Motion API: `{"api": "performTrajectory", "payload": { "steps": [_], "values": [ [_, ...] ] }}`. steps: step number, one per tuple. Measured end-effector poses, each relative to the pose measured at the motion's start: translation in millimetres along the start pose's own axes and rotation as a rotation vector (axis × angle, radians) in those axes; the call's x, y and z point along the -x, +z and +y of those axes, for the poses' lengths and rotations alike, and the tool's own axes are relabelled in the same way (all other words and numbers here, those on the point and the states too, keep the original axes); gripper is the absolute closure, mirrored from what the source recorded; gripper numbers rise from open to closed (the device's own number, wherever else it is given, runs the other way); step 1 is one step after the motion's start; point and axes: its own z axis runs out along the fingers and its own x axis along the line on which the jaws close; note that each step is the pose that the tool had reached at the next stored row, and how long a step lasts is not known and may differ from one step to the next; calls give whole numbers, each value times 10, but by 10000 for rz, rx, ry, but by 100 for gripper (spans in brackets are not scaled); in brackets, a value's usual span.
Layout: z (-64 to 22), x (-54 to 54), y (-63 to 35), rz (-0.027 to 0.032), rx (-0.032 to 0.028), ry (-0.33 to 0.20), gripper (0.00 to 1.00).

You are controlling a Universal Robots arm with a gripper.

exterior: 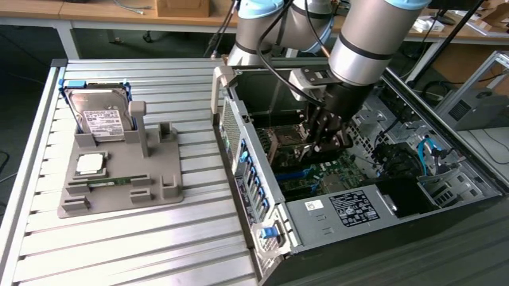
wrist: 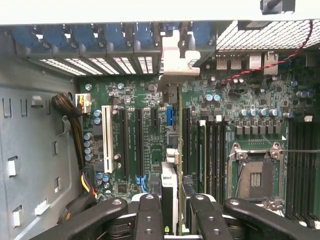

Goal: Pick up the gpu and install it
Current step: 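Insert the gpu into the slot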

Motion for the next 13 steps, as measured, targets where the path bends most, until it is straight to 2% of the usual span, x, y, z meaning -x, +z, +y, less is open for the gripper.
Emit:
{"api": "performTrajectory", "payload": {
  "steps": [13],
  "values": [
    [102,-6,13,1,0,-1,73]
  ]
}}
